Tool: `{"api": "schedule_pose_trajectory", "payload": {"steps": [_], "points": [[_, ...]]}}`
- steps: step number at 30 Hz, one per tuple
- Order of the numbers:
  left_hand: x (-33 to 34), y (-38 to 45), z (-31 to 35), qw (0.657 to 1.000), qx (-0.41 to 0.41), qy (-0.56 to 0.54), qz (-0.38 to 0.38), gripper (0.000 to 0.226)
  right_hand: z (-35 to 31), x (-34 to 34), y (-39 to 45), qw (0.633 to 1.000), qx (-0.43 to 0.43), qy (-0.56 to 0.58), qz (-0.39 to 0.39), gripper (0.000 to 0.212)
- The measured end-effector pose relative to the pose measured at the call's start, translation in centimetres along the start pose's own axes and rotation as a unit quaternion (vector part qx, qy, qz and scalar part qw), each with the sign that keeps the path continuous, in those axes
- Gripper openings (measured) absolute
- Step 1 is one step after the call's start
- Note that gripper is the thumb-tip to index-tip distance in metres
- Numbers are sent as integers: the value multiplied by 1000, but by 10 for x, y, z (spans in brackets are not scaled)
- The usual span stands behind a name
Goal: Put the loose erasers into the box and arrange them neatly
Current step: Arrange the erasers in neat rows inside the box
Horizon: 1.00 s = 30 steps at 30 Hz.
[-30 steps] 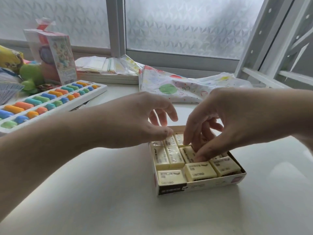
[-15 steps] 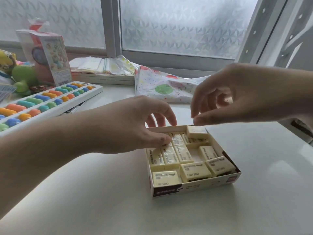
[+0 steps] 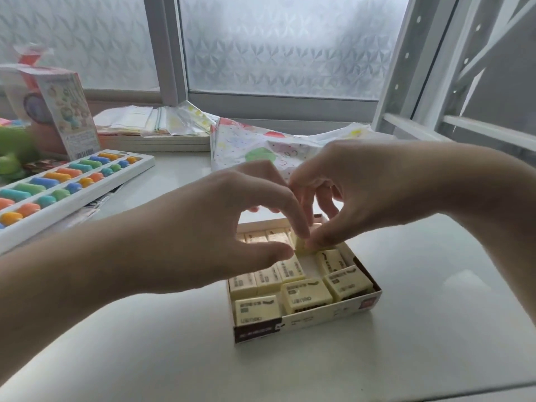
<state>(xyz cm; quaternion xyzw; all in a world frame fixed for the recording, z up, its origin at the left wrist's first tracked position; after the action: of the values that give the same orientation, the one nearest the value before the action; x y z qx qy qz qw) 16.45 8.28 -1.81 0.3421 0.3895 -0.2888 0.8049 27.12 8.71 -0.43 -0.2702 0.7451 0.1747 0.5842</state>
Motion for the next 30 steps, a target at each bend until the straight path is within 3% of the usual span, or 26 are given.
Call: {"api": "schedule_pose_trajectory", "payload": {"steps": [5, 8, 12, 16, 21, 26, 30], "points": [[9, 1, 9, 997, -43, 2, -59, 23, 19, -20, -8, 997, 28, 46, 63, 27], [14, 10, 16, 996, -35, 57, -67, 26, 32, -22, -10, 996, 58, 33, 56, 23], [26, 17, 28, 981, -2, 126, -146, 37, 38, -21, -12, 996, 75, 29, 42, 16], [31, 22, 34, 969, 5, 151, -197, 34, 39, -20, -12, 996, 71, 43, 32, 6], [48, 36, 38, 920, 47, 320, -223, 44, 43, -24, -12, 993, 71, 80, 51, 4], [42, 28, 17, 951, 70, 257, -154, 43, 43, -26, -14, 990, 59, 113, 54, 10], [42, 26, 5, 981, 12, 139, -131, 47, 42, -24, -16, 991, 55, 114, 42, 27]]}}
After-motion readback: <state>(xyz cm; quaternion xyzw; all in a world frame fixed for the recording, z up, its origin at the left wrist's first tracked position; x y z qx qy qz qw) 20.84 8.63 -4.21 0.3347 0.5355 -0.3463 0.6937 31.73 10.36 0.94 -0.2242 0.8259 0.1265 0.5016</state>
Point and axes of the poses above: each hand's wrist, its own y-axis towards the middle knuckle, its own x-axis out of the palm, z = x × y, the point moved 8 cm from there along y, towards the middle knuckle, and after that the axes turned 6 degrees about -x, right-handed, at the moved point
